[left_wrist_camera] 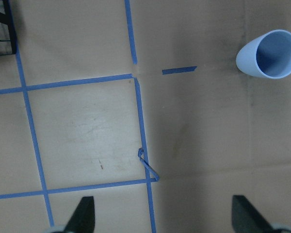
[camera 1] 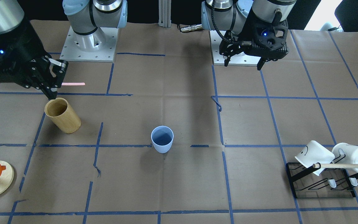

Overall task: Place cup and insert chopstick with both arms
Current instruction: 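Carry the pink chopstick with the right gripper over the blue cup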

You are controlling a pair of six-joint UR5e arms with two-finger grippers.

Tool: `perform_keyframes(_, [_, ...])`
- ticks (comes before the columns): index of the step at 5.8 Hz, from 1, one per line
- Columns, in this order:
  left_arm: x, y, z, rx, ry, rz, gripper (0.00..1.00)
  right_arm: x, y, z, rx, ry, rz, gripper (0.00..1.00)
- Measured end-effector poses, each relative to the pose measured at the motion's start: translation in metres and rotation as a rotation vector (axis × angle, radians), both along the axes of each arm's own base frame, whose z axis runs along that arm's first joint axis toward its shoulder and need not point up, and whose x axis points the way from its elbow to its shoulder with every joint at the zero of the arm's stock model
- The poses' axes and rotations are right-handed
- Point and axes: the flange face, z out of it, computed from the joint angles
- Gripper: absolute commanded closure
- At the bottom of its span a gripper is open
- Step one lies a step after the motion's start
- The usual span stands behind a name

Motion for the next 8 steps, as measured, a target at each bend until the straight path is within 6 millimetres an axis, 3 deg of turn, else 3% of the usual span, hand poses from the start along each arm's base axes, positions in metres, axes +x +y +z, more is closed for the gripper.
perform_keyframes(2, [0.034,-0.017,0.002,-0.006,0.001,0.096,0.01,0.088,-0.045,-0.019,-0.015,-0.016,-0.044,0.92])
perform_keyframes(4, [0.057,-0.018,0.012,-0.033,-0.004,0.139,0.01,0.163,-0.072,-0.067,-0.041,-0.043,-0.075,0.92])
perform_keyframes(5, [0.064,-0.023,0.002,-0.021,-0.005,0.152,0.01,0.185,-0.078,-0.094,-0.027,-0.042,-0.071,0.93])
perform_keyframes(7, [0.068,-0.036,-0.023,0.022,-0.005,0.157,0.01,0.200,-0.076,-0.138,0.018,-0.023,-0.058,0.93])
perform_keyframes(8, [0.065,-0.036,-0.024,0.026,-0.005,0.151,0.01,0.199,-0.073,-0.155,0.035,-0.011,-0.057,0.80])
